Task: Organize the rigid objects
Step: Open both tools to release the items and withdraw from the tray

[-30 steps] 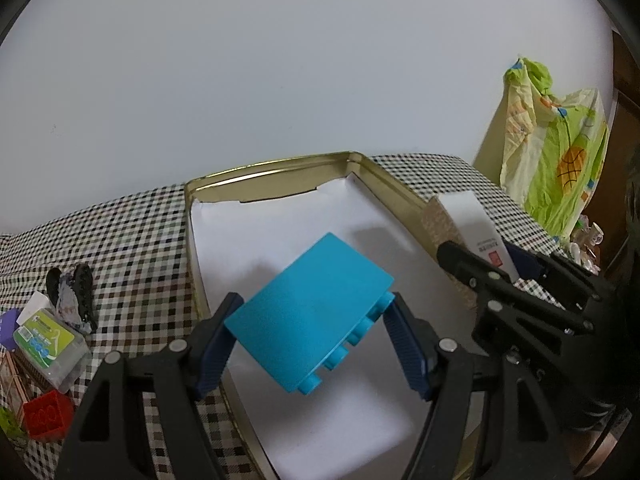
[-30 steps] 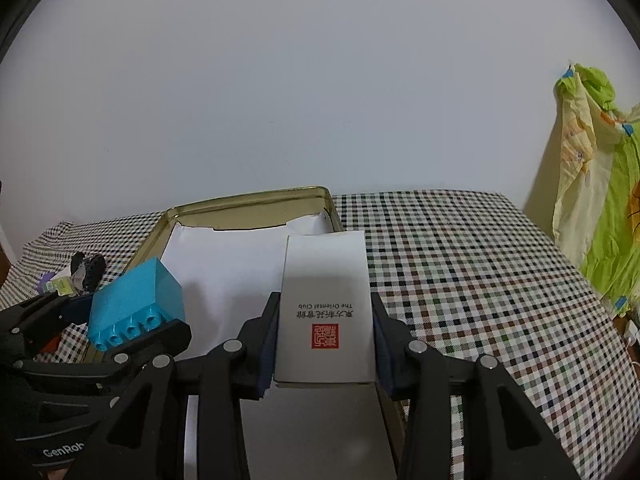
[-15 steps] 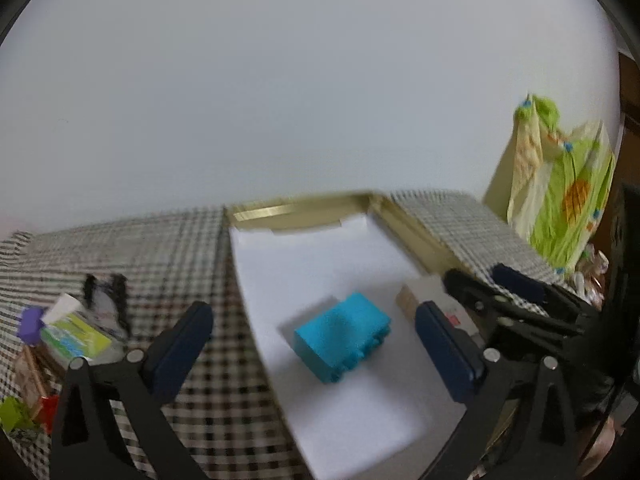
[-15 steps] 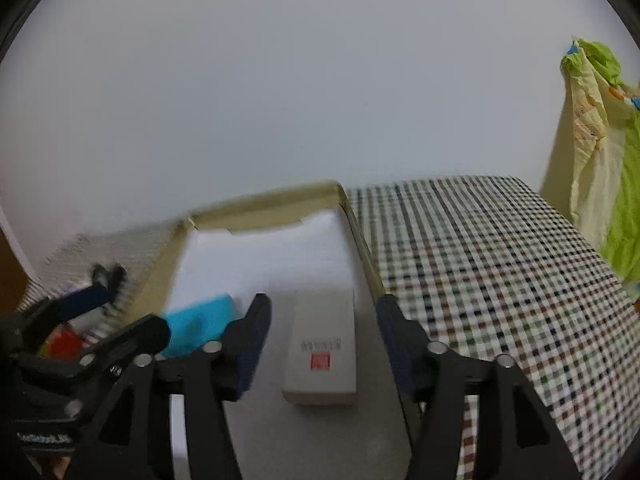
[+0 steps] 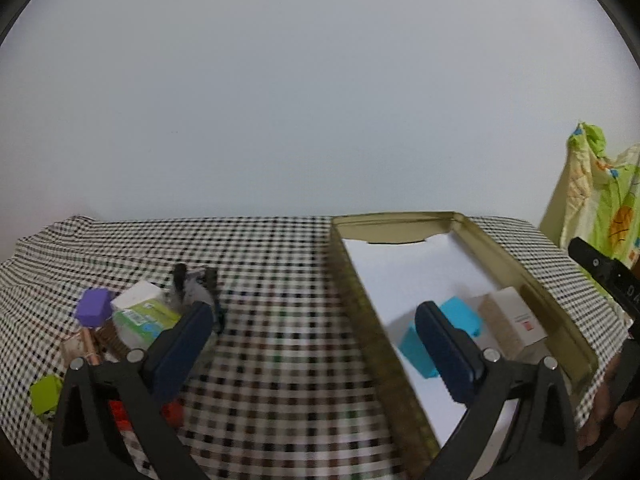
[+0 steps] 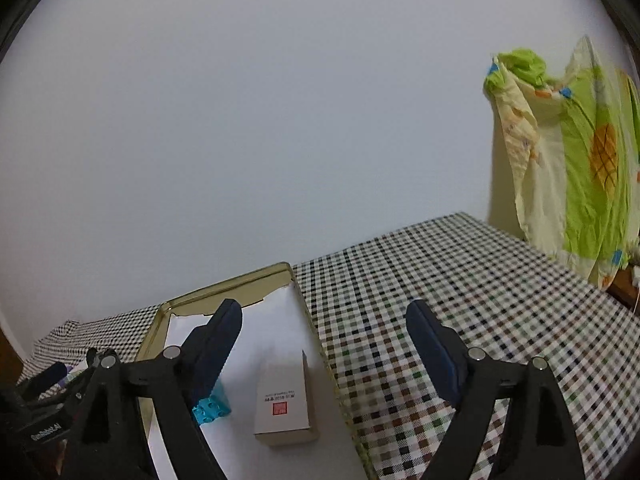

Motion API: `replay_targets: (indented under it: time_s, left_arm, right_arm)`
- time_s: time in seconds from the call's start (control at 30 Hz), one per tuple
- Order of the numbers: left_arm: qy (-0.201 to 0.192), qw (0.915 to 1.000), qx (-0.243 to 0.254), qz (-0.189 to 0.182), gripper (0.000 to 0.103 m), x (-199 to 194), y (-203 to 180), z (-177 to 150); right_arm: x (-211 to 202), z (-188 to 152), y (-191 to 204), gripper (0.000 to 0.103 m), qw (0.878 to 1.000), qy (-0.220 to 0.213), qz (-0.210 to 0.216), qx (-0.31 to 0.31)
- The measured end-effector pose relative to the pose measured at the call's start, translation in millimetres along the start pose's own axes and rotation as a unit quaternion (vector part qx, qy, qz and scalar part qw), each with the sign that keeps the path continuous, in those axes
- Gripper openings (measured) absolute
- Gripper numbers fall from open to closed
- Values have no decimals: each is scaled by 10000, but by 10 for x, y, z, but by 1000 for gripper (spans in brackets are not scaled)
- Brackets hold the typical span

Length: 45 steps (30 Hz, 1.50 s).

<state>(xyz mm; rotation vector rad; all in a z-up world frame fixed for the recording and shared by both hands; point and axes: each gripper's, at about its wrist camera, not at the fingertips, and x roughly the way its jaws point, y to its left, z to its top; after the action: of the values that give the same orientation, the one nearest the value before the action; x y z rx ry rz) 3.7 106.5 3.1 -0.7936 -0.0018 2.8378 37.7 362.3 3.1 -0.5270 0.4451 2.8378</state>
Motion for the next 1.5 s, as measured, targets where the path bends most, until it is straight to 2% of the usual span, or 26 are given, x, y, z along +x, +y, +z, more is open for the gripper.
replay_targets:
  time_s: [0.2,0.43,0.63,1.17,1.27,1.5]
  left_arm:
    - [-182,9996,128,194,103,-61,25,-31]
    - [-368,9979,368,393,103,-136,46,-64]
    - [-353,9976,460,371,103,-184,136,-91]
    - [36,9994,226,250,102,-218,634,-151]
    - [178,9994,223,170,103,-212,780,-171]
    - [335,9991,-33,240,102,-215,1220,-207]
  right_arm:
    - [-49,-36,84,86,9997,-166,-182,-95]
    - [-212,-115,231,86,9961,-683,-475,-292]
    - [-255,-110,267,86,9936,-901,-613,-308]
    - [-324,-258,615,86,9955,-760,-404,-403]
    - [-347,-312,747,86,9961,-719,-258,-439]
    - [-390,-462,1128,86,9960,-616,153,-621]
